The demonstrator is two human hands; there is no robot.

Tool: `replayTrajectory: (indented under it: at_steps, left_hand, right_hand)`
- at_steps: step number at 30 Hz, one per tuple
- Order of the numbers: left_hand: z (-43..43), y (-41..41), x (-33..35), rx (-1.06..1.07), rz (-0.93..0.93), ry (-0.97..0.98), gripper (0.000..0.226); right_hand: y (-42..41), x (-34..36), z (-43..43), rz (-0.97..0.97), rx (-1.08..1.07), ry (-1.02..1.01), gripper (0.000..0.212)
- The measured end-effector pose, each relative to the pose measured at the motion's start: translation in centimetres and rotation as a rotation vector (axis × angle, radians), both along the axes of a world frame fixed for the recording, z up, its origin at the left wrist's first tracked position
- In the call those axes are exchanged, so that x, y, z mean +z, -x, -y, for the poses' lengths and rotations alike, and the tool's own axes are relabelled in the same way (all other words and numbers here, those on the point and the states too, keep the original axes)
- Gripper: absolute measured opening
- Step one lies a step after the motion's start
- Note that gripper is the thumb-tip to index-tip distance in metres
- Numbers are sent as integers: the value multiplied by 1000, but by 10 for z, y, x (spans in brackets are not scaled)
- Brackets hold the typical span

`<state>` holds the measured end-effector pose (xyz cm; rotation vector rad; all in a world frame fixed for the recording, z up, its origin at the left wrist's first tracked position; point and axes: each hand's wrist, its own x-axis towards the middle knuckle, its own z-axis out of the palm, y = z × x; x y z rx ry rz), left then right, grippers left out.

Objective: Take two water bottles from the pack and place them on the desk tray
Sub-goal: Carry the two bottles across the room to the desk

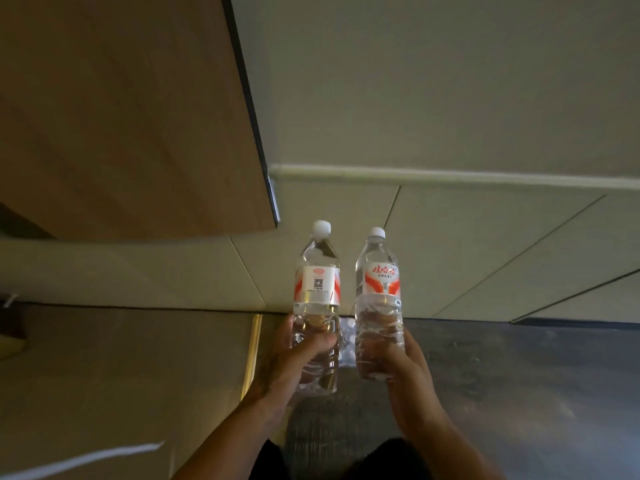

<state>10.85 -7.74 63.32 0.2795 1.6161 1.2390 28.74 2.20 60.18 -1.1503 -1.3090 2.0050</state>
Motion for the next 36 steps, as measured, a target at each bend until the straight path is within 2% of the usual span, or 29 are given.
replayTrajectory:
  at_steps: [5, 8, 15, 18, 20, 22, 25, 27, 36]
  left_hand:
    - [26, -13, 124, -10, -20, 7, 92]
    - [32, -17, 171, -9, -49, -14, 85]
    - [32, -32, 209, -19, -87, -83, 77]
    - [29, -42, 219, -54, -102, -115, 74]
    - [26, -50, 228, -107, -114, -145, 80]
    - [20, -57, 237, -159, -122, -180, 88]
    - [10, -65, 250, -237, -103, -213, 95]
    - [4, -70, 257, -314, -107, -230, 95]
    - [-6, -108, 247, -812, -1, -233, 80]
  right_hand:
    - [-17, 125, 21, -8, 15, -1, 48]
    - [-23, 172, 27, -21, 17, -15, 66]
    - [-35, 197, 31, -24, -6, -63, 77]
    - [-47, 201, 33, -27, -40, -76, 68]
    - [-55, 205, 34, -28, -70, -85, 61]
    - [-64, 209, 36, -20, -101, -97, 63]
    - [-78, 221, 44, -24, -205, -113, 75]
    - [-90, 228, 51, -25, -303, -135, 73]
    - [-140, 230, 133, 8, -837, -212, 75]
